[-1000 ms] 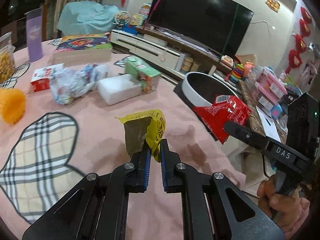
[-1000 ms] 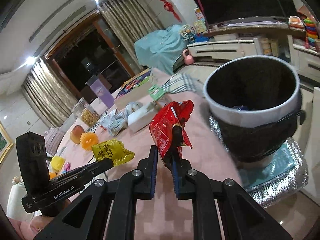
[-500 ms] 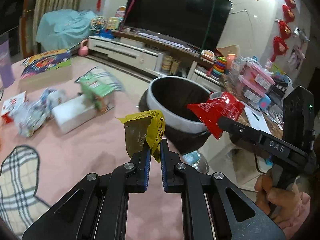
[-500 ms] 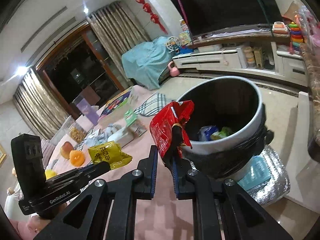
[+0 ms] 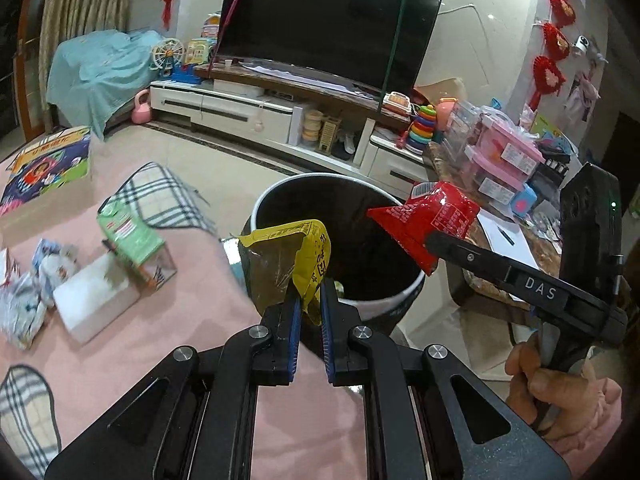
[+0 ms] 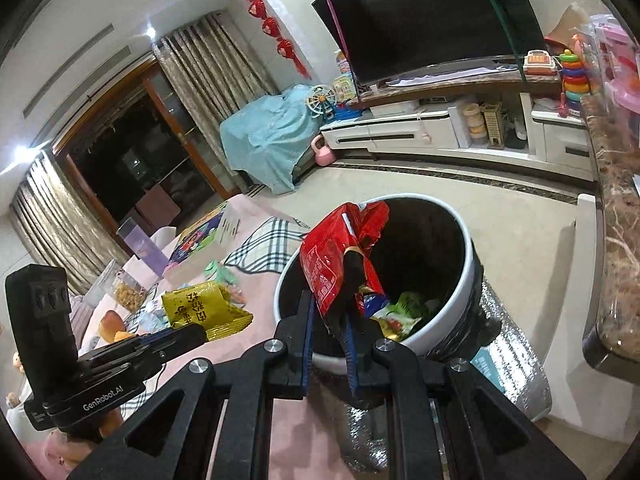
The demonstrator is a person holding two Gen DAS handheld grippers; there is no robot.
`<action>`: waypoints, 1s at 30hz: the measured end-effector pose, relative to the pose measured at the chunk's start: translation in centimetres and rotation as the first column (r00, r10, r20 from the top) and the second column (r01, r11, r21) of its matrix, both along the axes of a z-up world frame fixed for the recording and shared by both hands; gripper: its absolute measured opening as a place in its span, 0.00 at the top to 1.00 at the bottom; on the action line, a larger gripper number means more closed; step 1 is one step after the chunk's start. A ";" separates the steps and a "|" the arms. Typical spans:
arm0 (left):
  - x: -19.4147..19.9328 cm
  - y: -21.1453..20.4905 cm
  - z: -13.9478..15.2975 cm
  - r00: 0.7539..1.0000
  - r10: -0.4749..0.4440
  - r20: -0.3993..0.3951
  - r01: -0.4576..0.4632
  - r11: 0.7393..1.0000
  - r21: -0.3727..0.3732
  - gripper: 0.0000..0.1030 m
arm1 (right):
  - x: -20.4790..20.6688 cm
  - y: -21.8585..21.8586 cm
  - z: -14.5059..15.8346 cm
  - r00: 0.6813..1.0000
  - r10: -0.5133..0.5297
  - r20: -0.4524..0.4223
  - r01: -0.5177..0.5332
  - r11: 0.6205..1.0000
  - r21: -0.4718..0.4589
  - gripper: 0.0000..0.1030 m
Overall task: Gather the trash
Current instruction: 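Carry the yellow packet and red bag in both grippers over the bin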
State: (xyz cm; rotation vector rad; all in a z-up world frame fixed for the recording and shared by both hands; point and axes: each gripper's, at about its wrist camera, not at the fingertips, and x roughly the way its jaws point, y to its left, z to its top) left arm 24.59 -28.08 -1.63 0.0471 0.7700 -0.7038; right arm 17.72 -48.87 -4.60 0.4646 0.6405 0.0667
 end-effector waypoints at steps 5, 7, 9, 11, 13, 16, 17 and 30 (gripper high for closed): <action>1.8 -1.5 -0.1 1.000 -0.007 -0.012 0.007 1.000 -0.001 0.92 | 1.4 -0.3 -0.2 1.000 0.016 -0.020 -0.016 0.999 -0.029 0.87; 2.4 -1.9 -0.1 1.000 -0.007 -0.019 0.007 1.000 -0.002 0.92 | 1.9 -0.7 -0.4 1.000 0.018 -0.025 -0.019 0.999 -0.034 0.87; 3.0 -2.5 -0.4 0.999 -0.016 -0.027 0.016 1.000 0.001 0.92 | 2.2 -1.1 -0.5 0.999 0.016 -0.032 -0.017 0.999 -0.033 0.87; 3.3 -2.9 -0.6 0.999 -0.016 -0.032 0.016 1.000 0.007 0.92 | 2.6 -1.6 -0.6 0.999 0.012 -0.038 -0.013 0.999 -0.033 0.87; 3.5 -3.2 -0.9 0.999 -0.020 -0.036 0.021 1.000 0.008 0.92 | 2.7 -1.9 -0.7 0.999 0.009 -0.043 -0.011 0.999 -0.030 0.87; 3.7 -3.7 -1.1 0.999 -0.027 -0.039 0.028 1.000 0.011 0.92 | 3.0 -2.3 -1.0 0.999 0.007 -0.053 -0.008 0.999 -0.031 0.87; 3.7 -3.9 -1.2 0.999 -0.031 -0.041 0.032 0.999 0.013 0.92 | 3.0 -2.3 -1.0 0.998 0.008 -0.057 -0.010 0.999 -0.031 0.87; 5.0 -5.4 -2.0 0.997 -0.038 -0.062 0.040 0.999 0.031 0.92 | 4.2 -3.2 -1.9 0.996 -0.002 -0.092 -0.001 1.000 -0.029 0.86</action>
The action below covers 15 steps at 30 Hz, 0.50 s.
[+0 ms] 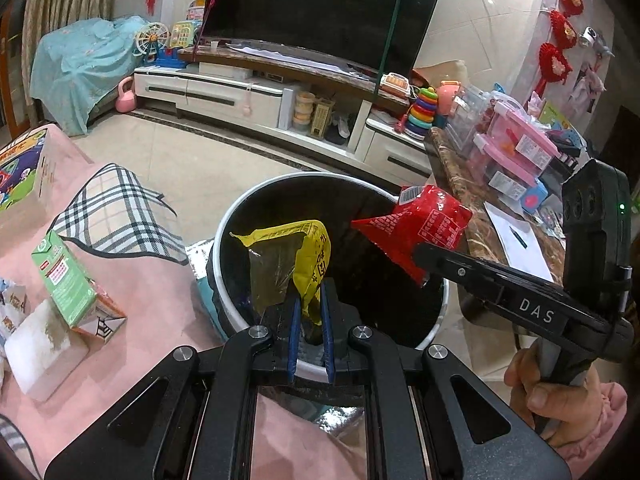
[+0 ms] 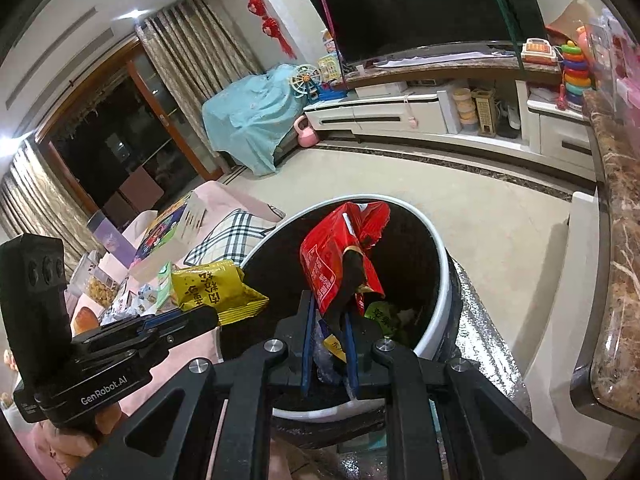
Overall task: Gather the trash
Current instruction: 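Carry the yellow packet and red bag in both grippers over the bin, then open both grippers to drop the yellow packet and red bag into the bin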
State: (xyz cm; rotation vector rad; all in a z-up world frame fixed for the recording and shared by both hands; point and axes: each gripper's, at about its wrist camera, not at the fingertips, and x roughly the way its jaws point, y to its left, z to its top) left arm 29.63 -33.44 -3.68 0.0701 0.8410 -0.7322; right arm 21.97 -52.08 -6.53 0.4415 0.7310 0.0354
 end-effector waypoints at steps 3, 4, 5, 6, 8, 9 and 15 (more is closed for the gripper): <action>0.3 -0.3 -0.2 1.000 -0.006 -0.010 0.006 1.000 0.002 0.91 | 0.0 -0.2 -0.1 1.000 -0.002 -0.007 0.002 1.000 0.010 0.83; 0.3 -0.4 -0.3 1.000 -0.005 -0.017 0.005 1.000 0.004 0.91 | 0.1 -0.2 -0.1 1.000 -0.004 -0.010 0.004 1.000 0.014 0.83; 0.4 -0.3 -0.4 1.000 0.001 -0.026 -0.001 1.000 0.003 0.87 | 0.1 -0.1 0.0 1.000 -0.007 -0.013 0.007 1.000 0.013 0.82; 0.4 -0.3 -0.4 0.999 -0.002 -0.034 0.001 1.000 -0.003 0.86 | 0.1 -0.1 0.0 1.000 -0.008 -0.016 0.009 1.000 0.012 0.80; 0.4 -0.1 -0.5 0.999 -0.001 -0.038 0.001 1.000 -0.007 0.82 | 0.1 -0.2 0.1 1.000 -0.017 -0.018 0.018 1.000 0.015 0.64; 0.2 0.0 -0.5 0.999 0.003 -0.037 -0.003 1.000 -0.003 0.80 | 0.2 -0.2 0.1 1.000 -0.021 -0.016 0.021 1.000 0.017 0.53; -0.6 1.6 -0.6 0.999 0.029 -0.037 -0.030 0.999 -0.021 0.71 | -0.5 -0.3 0.3 0.999 -0.043 -0.008 0.043 0.999 0.020 0.51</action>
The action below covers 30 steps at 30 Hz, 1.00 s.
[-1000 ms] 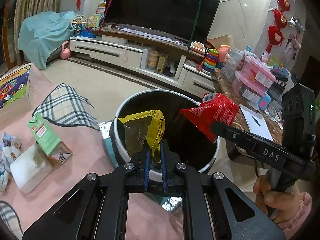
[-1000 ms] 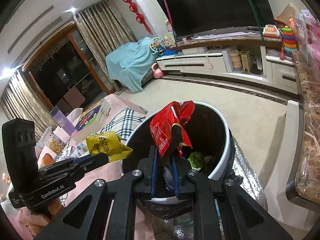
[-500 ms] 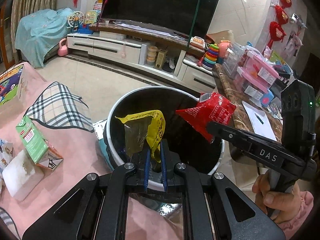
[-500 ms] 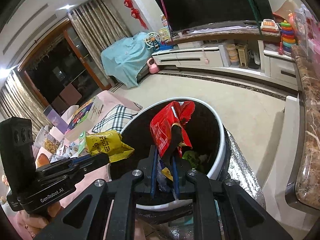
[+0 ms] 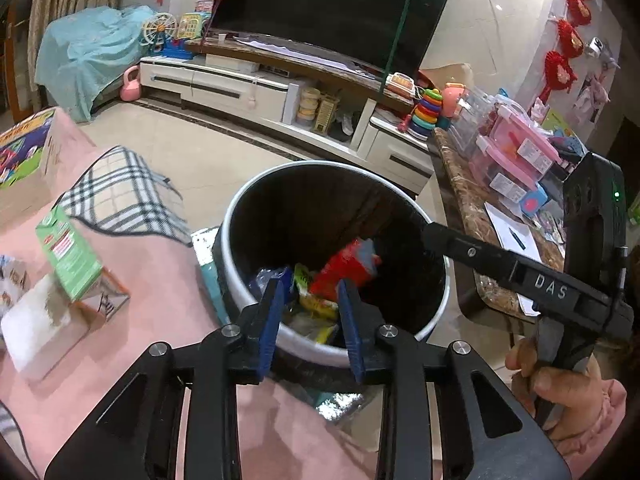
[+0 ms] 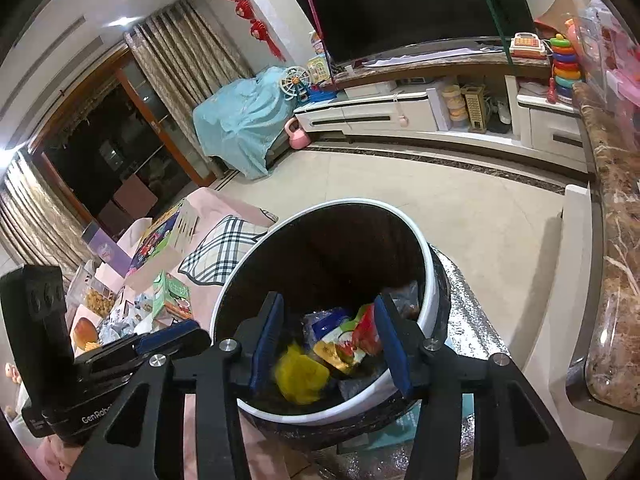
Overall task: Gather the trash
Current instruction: 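Open both grippers to drop the yellow packet and red bag into the bin, then move both open grippers back over the table clutter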
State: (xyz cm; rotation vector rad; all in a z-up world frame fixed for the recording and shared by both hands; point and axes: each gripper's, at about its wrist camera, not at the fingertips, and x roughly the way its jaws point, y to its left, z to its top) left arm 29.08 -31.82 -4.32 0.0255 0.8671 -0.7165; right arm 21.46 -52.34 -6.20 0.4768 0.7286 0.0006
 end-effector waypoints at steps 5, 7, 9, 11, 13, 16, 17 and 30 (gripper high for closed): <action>-1.4 2.8 -0.2 0.998 0.061 0.001 -0.061 0.998 -0.020 0.55 | -1.3 0.8 0.4 1.000 -0.011 0.027 0.011 1.000 0.008 0.38; -2.1 4.1 -0.4 0.995 0.103 0.007 -0.103 0.994 -0.020 0.46 | -1.9 1.5 0.7 0.999 -0.003 0.045 0.003 1.000 -0.002 0.32; -3.1 5.7 -0.6 0.990 0.142 0.016 -0.141 0.990 -0.027 0.46 | -2.7 2.6 1.1 0.998 0.010 0.063 -0.009 1.000 -0.013 0.32; -4.0 7.3 -0.8 0.985 0.173 0.022 -0.172 0.985 -0.030 0.46 | -3.3 3.8 1.4 0.997 0.027 0.078 -0.026 1.000 -0.017 0.32; -4.8 8.6 -1.0 0.980 0.198 0.026 -0.197 0.980 -0.035 0.46 | -3.7 4.9 1.6 0.995 0.044 0.084 -0.043 0.999 -0.019 0.30; -5.5 10.9 -1.1 0.973 0.230 0.019 -0.229 0.972 -0.046 0.46 | -4.4 6.7 1.6 0.993 0.072 0.094 -0.072 0.997 -0.005 0.27; -5.7 11.7 -1.2 0.971 0.240 0.012 -0.239 0.970 -0.052 0.46 | -4.6 7.4 1.6 0.992 0.083 0.095 -0.084 0.996 0.008 0.27; -7.9 20.5 -3.2 0.919 0.392 -0.041 -0.394 0.917 -0.058 0.41 | -4.9 15.6 0.1 0.974 0.216 0.062 -0.219 0.975 0.037 0.12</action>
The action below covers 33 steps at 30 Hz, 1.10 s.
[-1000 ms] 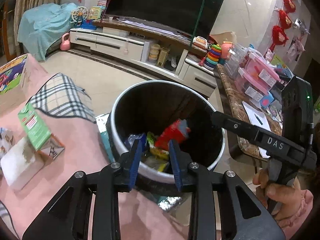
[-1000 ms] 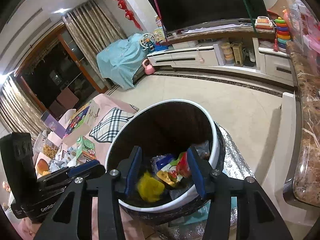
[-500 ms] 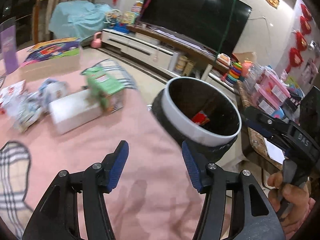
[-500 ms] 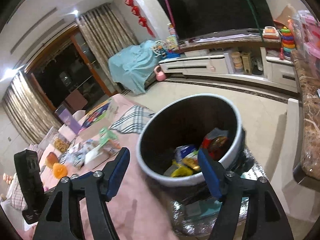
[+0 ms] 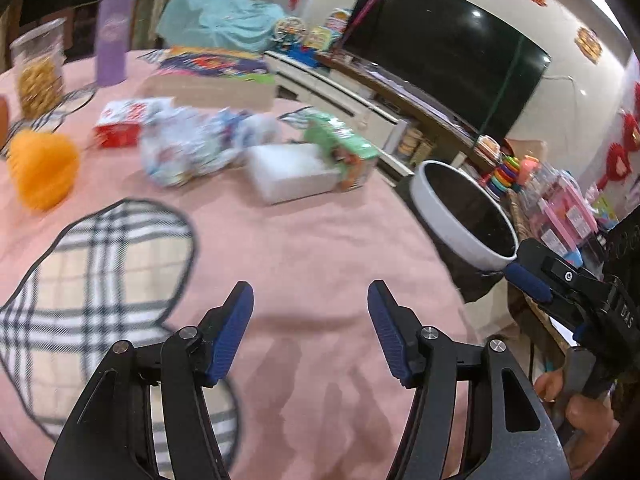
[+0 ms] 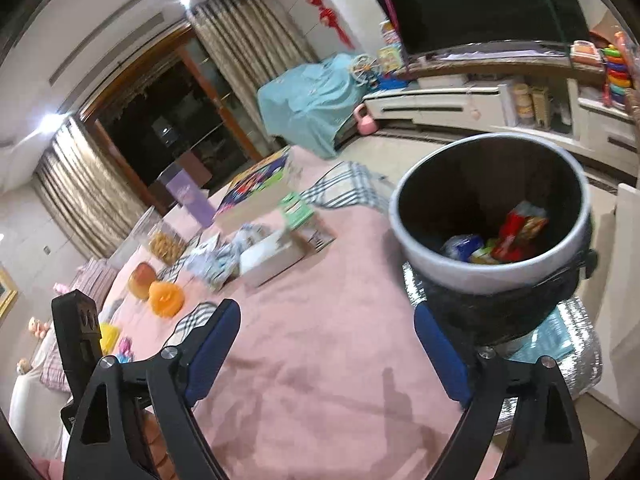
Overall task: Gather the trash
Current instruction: 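Move both open grippers back over the table clutter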
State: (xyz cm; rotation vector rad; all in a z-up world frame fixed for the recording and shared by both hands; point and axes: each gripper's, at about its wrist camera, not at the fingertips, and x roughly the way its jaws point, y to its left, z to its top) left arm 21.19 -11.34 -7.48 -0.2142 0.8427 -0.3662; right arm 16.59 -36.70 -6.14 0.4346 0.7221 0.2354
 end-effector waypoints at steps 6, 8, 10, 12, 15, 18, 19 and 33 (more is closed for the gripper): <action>-0.5 3.7 -1.2 0.997 0.068 -0.029 -0.068 0.998 0.001 0.41 | 0.7 2.8 -1.0 0.999 0.033 -0.026 -0.034 0.999 -0.005 0.12; -0.5 4.6 -1.3 0.996 0.086 -0.030 -0.086 0.996 0.001 0.41 | 0.8 3.6 -1.3 0.998 0.046 -0.030 -0.047 0.999 -0.012 0.12; -0.5 5.3 -1.3 0.995 0.098 -0.030 -0.098 0.995 0.000 0.41 | 1.0 4.3 -1.4 0.998 0.059 -0.030 -0.060 0.998 -0.023 0.12; -0.4 5.8 -1.3 0.994 0.109 -0.028 -0.109 0.994 0.002 0.41 | 1.3 4.9 -1.5 0.997 0.076 -0.028 -0.077 0.996 -0.034 0.12; -0.1 6.2 -1.2 0.993 0.119 -0.025 -0.119 0.993 0.015 0.41 | 1.8 5.5 -1.6 0.996 0.088 -0.026 -0.090 0.995 -0.051 0.12; 0.3 6.8 -1.1 0.991 0.135 -0.022 -0.135 0.991 0.021 0.41 | 2.5 5.6 -1.7 0.996 0.088 -0.020 -0.089 0.994 -0.057 0.12; 0.5 6.9 -1.1 0.990 0.139 -0.024 -0.139 0.990 0.022 0.40 | 2.7 5.6 -1.7 0.996 0.087 -0.020 -0.088 0.994 -0.057 0.12; 3.0 6.8 -1.2 0.986 0.165 -0.038 -0.162 0.985 0.066 0.38 | 5.8 5.9 -2.9 0.993 0.109 -0.032 -0.111 0.991 -0.073 0.12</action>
